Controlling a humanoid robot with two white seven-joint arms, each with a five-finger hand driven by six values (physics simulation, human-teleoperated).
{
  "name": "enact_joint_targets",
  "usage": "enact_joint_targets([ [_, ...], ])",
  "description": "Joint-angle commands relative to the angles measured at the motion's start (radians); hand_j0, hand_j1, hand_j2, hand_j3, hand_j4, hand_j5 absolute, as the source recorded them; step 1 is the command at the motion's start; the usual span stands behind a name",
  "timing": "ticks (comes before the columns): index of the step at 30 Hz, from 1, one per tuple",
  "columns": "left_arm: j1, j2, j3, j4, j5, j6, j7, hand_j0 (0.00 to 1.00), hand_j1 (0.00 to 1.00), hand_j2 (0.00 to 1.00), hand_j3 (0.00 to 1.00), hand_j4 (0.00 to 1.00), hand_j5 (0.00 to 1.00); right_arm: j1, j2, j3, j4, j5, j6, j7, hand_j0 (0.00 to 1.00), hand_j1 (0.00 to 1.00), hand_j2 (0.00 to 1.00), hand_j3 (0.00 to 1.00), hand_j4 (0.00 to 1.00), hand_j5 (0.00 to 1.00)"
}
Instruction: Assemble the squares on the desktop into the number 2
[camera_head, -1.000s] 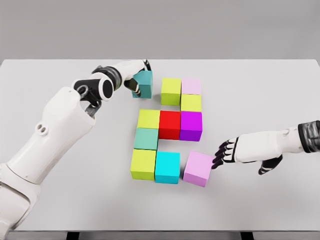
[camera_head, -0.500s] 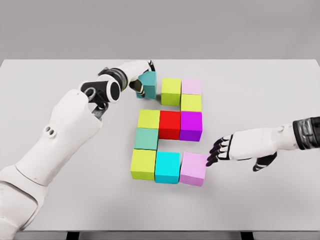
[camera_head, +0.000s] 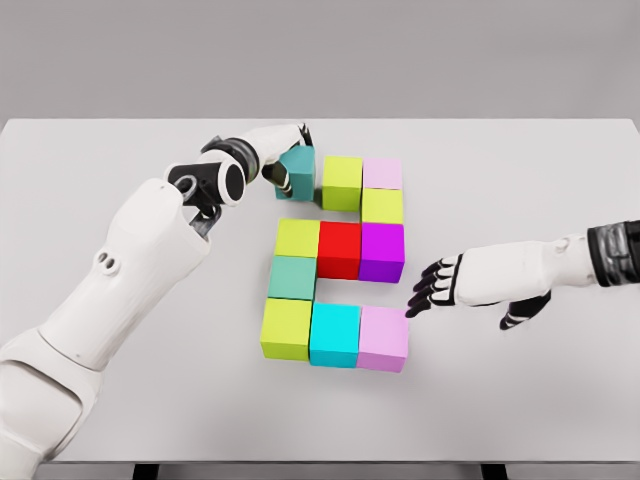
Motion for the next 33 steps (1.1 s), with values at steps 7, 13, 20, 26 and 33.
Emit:
enact_joint_targets([
  [7, 0.000, -0.001, 0.002, 0.012, -0.001, -0.008, 0.002, 0.31, 0.31, 0.31, 0.31, 0.31, 0.31, 0.106, -0.217, -0.252, 0.063, -0.495, 0.003, 0.000, 1.00, 1.00, 1.00, 1.00, 1.00, 1.00],
  [13, -0.005, -0.002, 0.002, 0.014, -0.001, -0.012, 0.002, 0.31, 0.31, 0.31, 0.31, 0.31, 0.31, 0.199, -0.371, -0.249, 0.084, -0.751, 0.003, 0.000, 1.00, 1.00, 1.00, 1.00, 1.00, 1.00],
  [20, -0.008, -0.018, 0.002, 0.046, -0.001, -0.015, 0.002, 0.31, 0.31, 0.31, 0.31, 0.31, 0.31, 0.359, -0.159, -0.291, 0.032, -0.653, 0.003, 0.000, 1.00, 1.00, 1.00, 1.00, 1.00, 1.00],
  [26, -0.009, -0.019, 0.002, 0.047, -0.001, -0.015, 0.002, 0.32, 0.32, 0.32, 0.32, 0.32, 0.32, 0.382, -0.117, -0.425, 0.180, -0.500, 0.003, 0.000, 1.00, 1.00, 1.00, 1.00, 1.00, 1.00],
  [33, -0.009, -0.021, 0.002, 0.049, 0.000, -0.016, 0.002, 0.34, 0.34, 0.34, 0.34, 0.34, 0.34, 0.399, -0.114, -0.434, 0.180, -0.500, 0.003, 0.000, 1.00, 1.00, 1.00, 1.00, 1.00, 1.00],
])
